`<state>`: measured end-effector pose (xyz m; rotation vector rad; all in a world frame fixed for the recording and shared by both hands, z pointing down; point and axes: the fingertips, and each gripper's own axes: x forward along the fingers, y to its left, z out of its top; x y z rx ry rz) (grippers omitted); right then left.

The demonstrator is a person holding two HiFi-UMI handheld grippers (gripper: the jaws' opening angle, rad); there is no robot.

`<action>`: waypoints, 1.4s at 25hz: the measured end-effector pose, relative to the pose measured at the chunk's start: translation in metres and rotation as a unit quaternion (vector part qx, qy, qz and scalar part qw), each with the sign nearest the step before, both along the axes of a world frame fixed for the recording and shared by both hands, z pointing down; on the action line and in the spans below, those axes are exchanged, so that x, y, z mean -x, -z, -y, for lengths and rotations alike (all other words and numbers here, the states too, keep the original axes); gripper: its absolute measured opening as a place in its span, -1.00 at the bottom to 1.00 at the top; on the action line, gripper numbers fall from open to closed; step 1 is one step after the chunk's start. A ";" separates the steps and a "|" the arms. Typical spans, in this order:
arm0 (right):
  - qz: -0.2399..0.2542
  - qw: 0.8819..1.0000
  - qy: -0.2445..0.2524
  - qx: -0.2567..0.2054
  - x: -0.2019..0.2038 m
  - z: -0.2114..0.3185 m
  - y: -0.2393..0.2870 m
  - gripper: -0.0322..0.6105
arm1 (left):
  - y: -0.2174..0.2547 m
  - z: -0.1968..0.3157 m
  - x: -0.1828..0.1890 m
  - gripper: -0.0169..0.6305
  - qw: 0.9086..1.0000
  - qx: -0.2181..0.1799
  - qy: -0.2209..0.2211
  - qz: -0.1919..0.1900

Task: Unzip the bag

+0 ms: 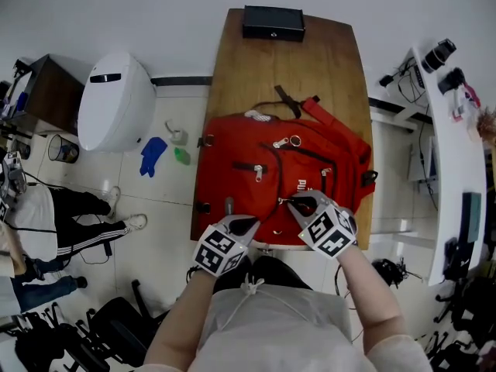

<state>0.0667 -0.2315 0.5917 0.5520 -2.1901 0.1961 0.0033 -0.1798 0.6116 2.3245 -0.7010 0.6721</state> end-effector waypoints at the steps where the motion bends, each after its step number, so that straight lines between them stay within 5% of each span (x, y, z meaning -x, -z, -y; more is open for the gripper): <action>1: -0.004 1.000 0.005 -0.004 -0.001 0.004 0.002 -0.83 | 0.000 -0.001 0.000 -0.93 1.000 0.001 -0.001 0.000; 9: -0.019 0.999 0.027 -0.039 -0.008 0.057 0.028 -0.82 | 0.000 -0.004 0.000 -0.93 1.000 0.004 -0.013 -0.004; 20: 0.007 0.999 -0.009 -0.048 0.004 0.119 0.047 -0.80 | -0.002 -0.002 -0.001 -0.93 1.000 0.028 -0.013 -0.002; 31: 0.032 0.999 -0.031 -0.009 0.035 0.150 0.043 -0.78 | -0.005 -0.001 -0.002 -0.93 0.998 0.057 -0.006 -0.010; 35: 0.081 0.995 -0.053 0.022 0.035 0.145 0.045 -0.76 | -0.005 0.000 0.000 -0.93 0.999 0.051 -0.005 -0.008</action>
